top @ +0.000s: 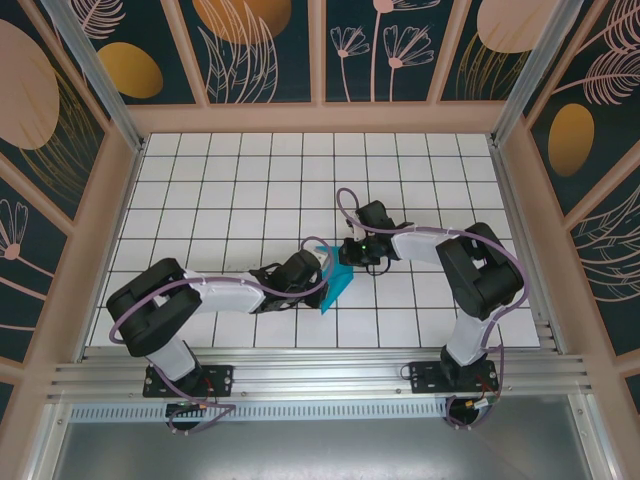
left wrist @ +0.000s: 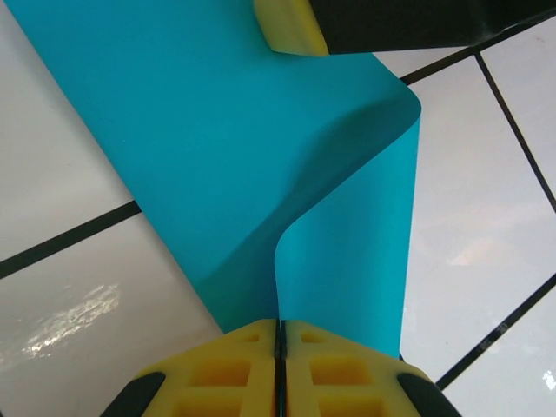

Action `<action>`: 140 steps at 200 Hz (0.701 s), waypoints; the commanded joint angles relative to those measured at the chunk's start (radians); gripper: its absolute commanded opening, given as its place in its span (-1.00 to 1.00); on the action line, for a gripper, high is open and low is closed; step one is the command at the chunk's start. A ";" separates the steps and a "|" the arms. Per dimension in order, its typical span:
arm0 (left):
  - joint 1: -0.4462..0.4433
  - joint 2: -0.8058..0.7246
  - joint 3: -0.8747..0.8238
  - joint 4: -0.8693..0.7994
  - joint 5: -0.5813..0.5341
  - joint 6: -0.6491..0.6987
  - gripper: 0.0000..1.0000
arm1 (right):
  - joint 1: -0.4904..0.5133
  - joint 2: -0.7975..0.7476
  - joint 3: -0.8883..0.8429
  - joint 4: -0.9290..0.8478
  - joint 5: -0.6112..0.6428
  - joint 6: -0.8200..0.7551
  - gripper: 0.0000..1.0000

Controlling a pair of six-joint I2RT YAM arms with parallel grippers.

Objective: Fold a paper plane with a square sheet of paper (pick it up from the middle)
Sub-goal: Third fold the triangle at the center of the table.

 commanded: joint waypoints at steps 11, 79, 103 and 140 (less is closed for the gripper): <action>0.008 0.028 0.030 -0.024 -0.021 0.022 -0.76 | 0.019 0.036 -0.012 -0.068 0.053 0.006 -0.77; 0.008 0.038 0.019 -0.021 -0.024 0.020 -0.75 | 0.020 0.035 -0.019 -0.067 0.054 0.011 -0.77; 0.008 0.047 0.009 -0.014 -0.021 0.014 -0.75 | 0.022 0.032 -0.018 -0.066 0.053 0.014 -0.77; 0.007 0.083 0.008 -0.012 -0.018 0.017 -0.75 | 0.026 0.021 -0.012 -0.069 0.046 0.020 -0.75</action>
